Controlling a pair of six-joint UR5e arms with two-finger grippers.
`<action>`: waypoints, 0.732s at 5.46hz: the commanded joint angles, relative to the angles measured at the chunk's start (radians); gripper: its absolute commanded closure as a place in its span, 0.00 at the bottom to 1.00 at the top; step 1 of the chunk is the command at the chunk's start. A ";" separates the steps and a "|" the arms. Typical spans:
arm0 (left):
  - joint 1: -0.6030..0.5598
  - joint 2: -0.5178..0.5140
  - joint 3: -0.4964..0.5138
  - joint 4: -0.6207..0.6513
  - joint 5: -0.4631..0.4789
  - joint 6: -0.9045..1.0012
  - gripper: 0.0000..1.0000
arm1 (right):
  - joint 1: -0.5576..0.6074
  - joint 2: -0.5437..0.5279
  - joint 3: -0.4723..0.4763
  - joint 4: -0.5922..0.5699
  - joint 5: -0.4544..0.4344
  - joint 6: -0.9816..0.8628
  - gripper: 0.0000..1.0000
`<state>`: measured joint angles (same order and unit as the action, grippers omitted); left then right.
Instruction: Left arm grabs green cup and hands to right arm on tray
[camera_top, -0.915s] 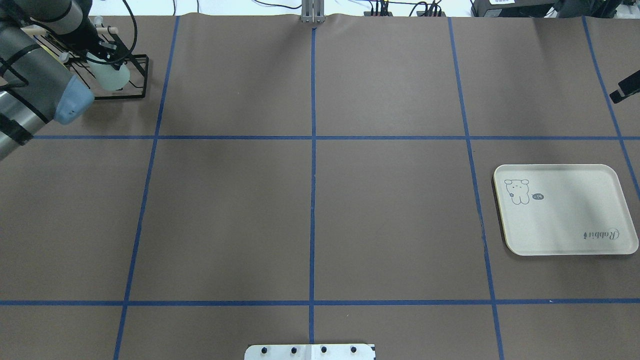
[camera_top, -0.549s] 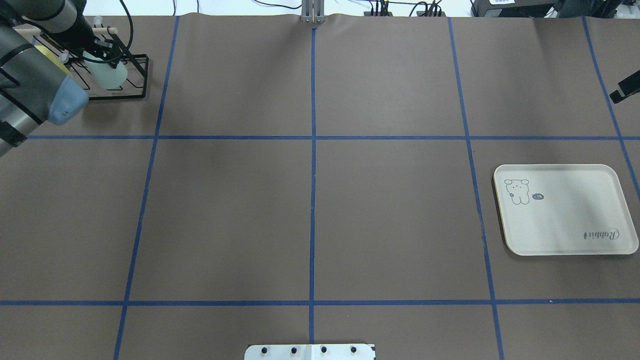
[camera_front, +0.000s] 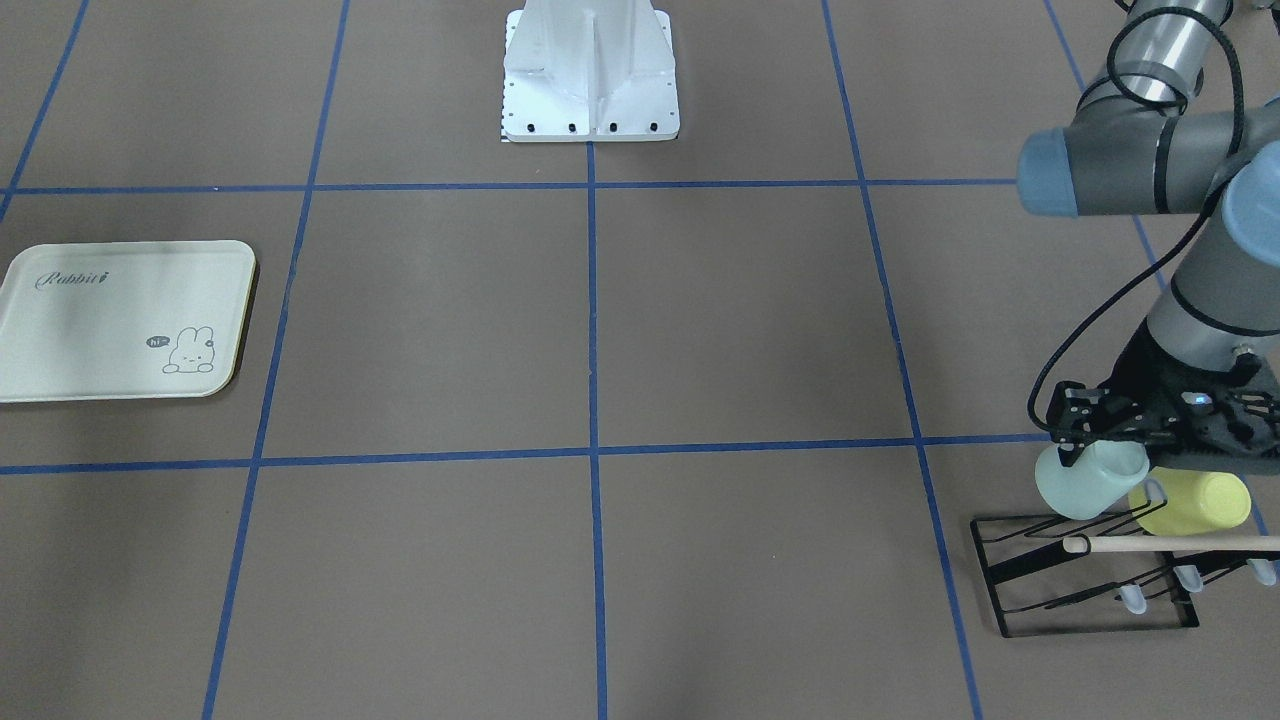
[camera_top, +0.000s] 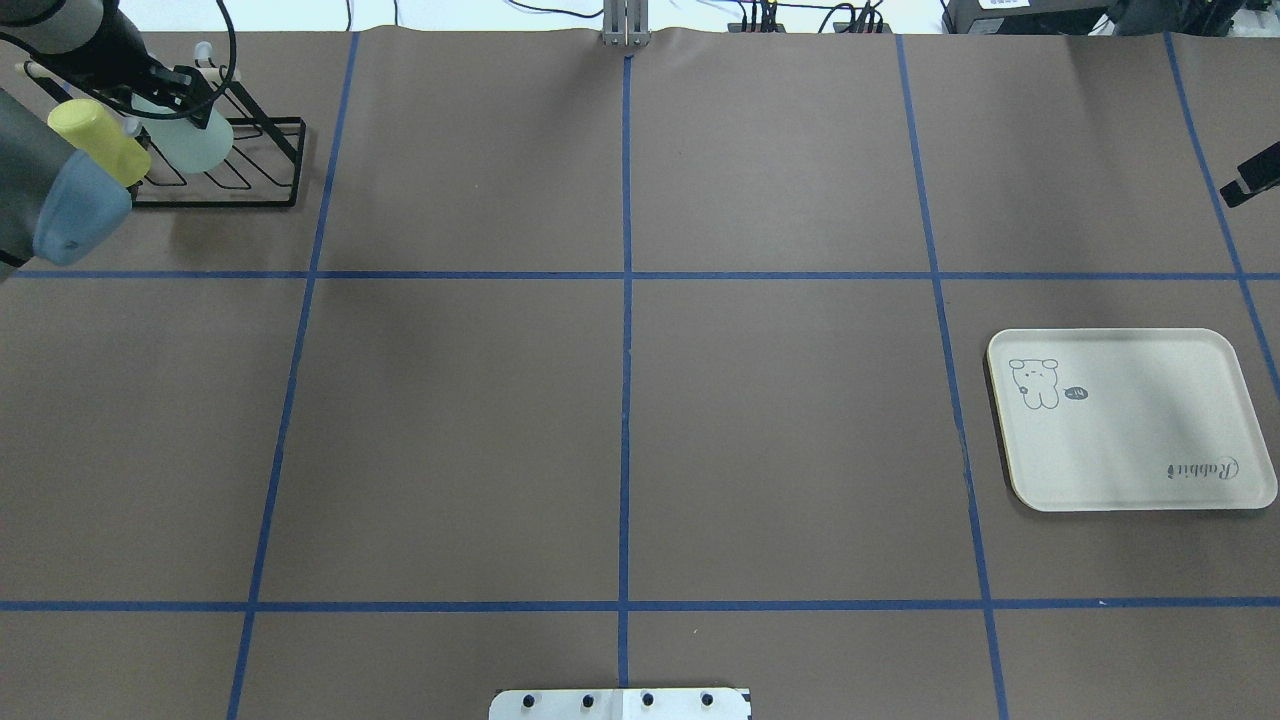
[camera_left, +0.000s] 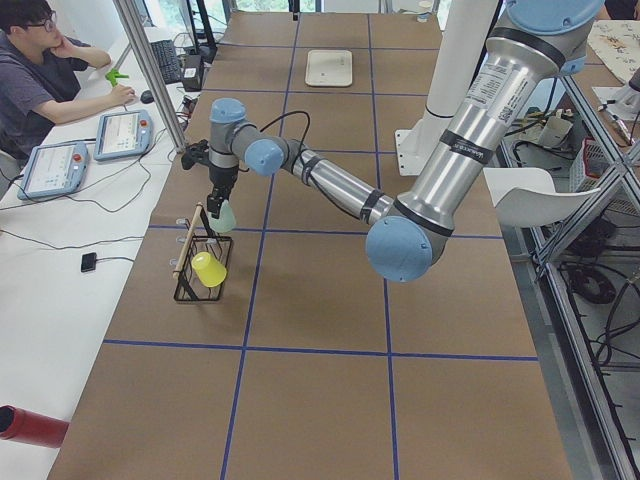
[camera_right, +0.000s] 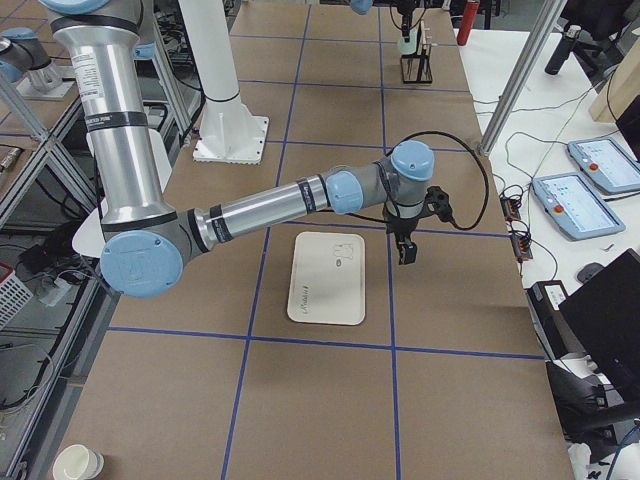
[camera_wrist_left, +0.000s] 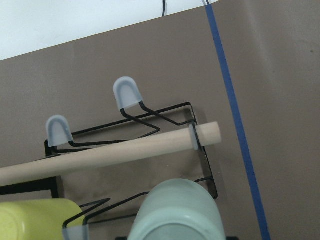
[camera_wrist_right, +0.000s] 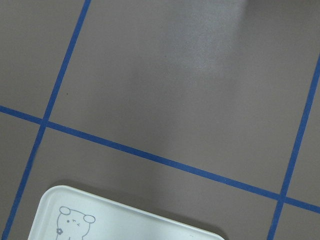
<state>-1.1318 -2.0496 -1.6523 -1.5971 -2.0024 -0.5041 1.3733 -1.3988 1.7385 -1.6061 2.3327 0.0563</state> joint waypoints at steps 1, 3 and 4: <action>-0.064 0.005 -0.154 0.126 -0.071 -0.014 0.89 | 0.000 0.000 0.001 0.000 0.000 0.000 0.00; -0.059 0.012 -0.149 -0.006 -0.084 -0.225 0.86 | 0.000 0.011 0.004 0.027 0.005 0.049 0.00; -0.036 0.031 -0.149 -0.106 -0.084 -0.363 0.87 | -0.016 0.011 -0.005 0.155 0.005 0.241 0.00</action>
<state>-1.1833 -2.0333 -1.8015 -1.6160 -2.0845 -0.7470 1.3674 -1.3900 1.7392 -1.5414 2.3368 0.1604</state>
